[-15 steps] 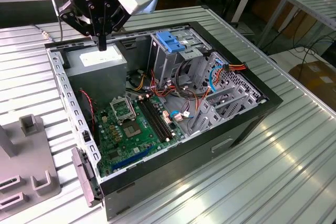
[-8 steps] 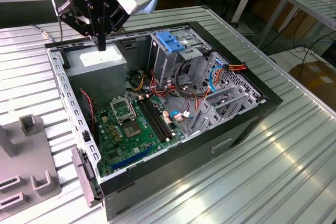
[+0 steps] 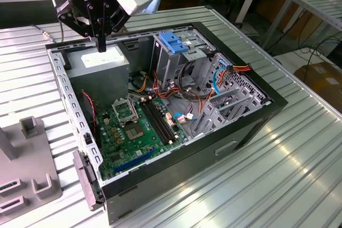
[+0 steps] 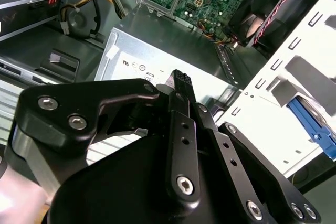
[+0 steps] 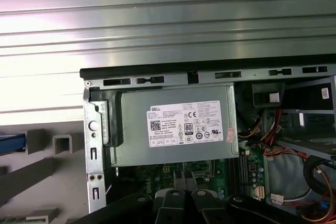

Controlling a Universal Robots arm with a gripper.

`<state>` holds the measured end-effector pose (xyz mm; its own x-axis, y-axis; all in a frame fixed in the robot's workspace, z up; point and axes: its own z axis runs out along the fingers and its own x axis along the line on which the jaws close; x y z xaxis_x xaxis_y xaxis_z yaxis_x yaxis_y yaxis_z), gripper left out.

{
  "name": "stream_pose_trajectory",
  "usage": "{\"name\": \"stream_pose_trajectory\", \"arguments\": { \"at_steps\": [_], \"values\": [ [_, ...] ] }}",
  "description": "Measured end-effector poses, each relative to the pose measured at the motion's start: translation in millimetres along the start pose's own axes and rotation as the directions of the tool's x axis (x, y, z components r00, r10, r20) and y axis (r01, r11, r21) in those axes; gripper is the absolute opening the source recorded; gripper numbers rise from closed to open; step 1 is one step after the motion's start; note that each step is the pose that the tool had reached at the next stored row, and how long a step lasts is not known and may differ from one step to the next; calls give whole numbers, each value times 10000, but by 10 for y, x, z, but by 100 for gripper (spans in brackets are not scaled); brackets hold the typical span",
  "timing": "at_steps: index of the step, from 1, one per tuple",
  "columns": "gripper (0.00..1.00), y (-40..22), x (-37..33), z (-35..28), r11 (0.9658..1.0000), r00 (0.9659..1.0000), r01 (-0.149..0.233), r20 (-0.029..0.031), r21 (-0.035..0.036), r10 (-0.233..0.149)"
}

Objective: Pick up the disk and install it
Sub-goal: 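Reach for the disk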

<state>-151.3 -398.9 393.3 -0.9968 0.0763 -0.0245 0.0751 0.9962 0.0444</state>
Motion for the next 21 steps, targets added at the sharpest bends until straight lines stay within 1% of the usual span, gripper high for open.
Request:
{"name": "stream_pose_trajectory", "arguments": {
  "at_steps": [5,9,14,21],
  "values": [
    [11,-6,75,-2,10000,10000,0,-6,1,0],
    [11,-11,141,-3,10000,10000,-5,-35,2,5],
    [11,-16,201,1,10000,10000,-12,-66,-2,12],
    [11,-20,264,0,10000,10000,-12,-77,-2,12]
  ]
}}
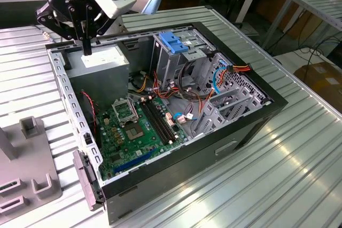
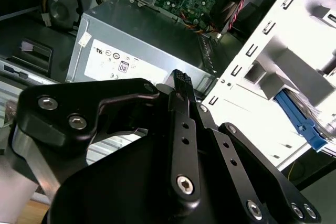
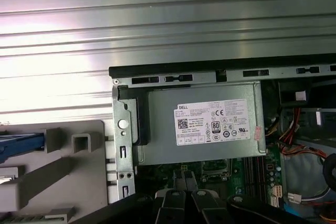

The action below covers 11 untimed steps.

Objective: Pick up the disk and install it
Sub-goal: 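Reach for the disk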

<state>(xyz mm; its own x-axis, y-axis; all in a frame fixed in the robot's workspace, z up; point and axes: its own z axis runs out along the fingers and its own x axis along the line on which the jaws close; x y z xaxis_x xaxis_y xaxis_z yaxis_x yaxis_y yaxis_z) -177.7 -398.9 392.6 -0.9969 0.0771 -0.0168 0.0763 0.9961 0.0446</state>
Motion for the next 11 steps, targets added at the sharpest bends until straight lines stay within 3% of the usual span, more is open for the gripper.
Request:
{"name": "stream_pose_trajectory", "arguments": {
  "at_steps": [11],
  "values": [
    [11,-7,89,-2,10000,10000,-1,-3,0,1]
  ]
}}
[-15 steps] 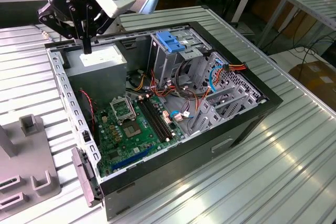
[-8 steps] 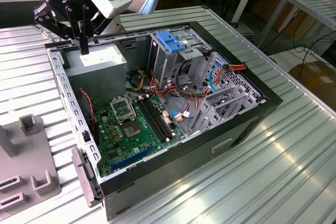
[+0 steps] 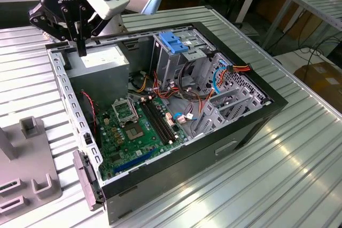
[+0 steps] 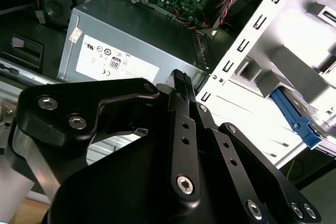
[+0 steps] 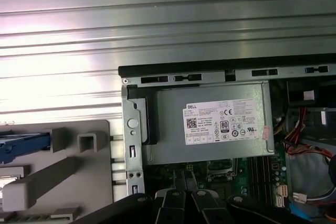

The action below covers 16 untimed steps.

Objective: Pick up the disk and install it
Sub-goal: 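Reach for the disk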

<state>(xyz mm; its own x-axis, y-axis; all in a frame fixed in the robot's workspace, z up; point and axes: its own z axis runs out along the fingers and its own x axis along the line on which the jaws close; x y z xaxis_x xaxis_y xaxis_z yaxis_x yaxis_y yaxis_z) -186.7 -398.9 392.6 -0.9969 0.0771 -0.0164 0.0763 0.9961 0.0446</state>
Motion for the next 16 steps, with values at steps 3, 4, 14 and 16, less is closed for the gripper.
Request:
{"name": "stream_pose_trajectory", "arguments": {
  "at_steps": [3,4,14,16],
  "values": [
    [11,-2,23,0,10000,10000,0,0,0,0],
    [11,-2,30,0,10000,10000,0,0,0,0],
    [11,-9,115,-2,10000,10000,0,0,0,0],
    [11,-11,138,-2,10000,10000,0,-1,0,0]
  ]
}}
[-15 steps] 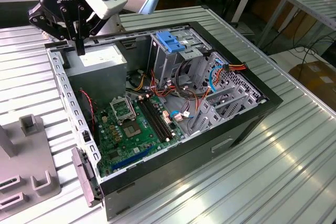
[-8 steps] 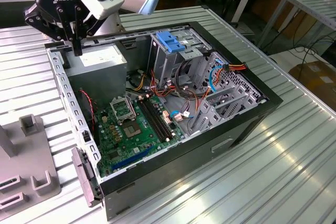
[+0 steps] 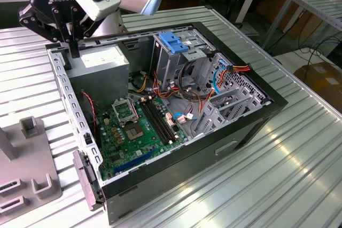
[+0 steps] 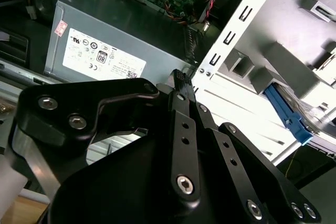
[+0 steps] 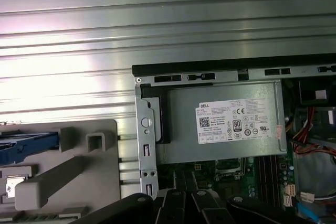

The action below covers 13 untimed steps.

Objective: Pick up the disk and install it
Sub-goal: 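Reach for the disk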

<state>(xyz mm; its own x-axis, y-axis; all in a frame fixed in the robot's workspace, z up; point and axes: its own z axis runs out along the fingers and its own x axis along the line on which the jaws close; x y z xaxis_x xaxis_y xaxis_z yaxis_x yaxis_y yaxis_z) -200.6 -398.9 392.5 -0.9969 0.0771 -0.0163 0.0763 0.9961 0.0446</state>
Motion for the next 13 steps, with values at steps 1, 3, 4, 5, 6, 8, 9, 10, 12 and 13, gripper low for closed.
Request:
{"name": "stream_pose_trajectory", "arguments": {
  "at_steps": [1,3,4,5,6,8,9,10,12,13],
  "values": [
    [11,0,7,0,10000,10000,0,0,0,0],
    [11,-2,26,0,10000,10000,0,0,0,0],
    [11,-3,37,-1,10000,10000,0,-1,0,0],
    [11,-3,44,-1,10000,10000,0,0,0,0],
    [11,-5,65,-1,10000,10000,-1,0,0,1],
    [11,-6,81,-2,10000,10000,0,-1,1,0],
    [11,-7,93,-2,10000,10000,0,-1,0,0],
    [11,-8,101,-2,10000,10000,0,-1,0,0],
    [11,-9,123,-2,10000,10000,0,0,0,0],
    [11,-10,132,-2,10000,10000,0,-1,0,0]
  ]
}}
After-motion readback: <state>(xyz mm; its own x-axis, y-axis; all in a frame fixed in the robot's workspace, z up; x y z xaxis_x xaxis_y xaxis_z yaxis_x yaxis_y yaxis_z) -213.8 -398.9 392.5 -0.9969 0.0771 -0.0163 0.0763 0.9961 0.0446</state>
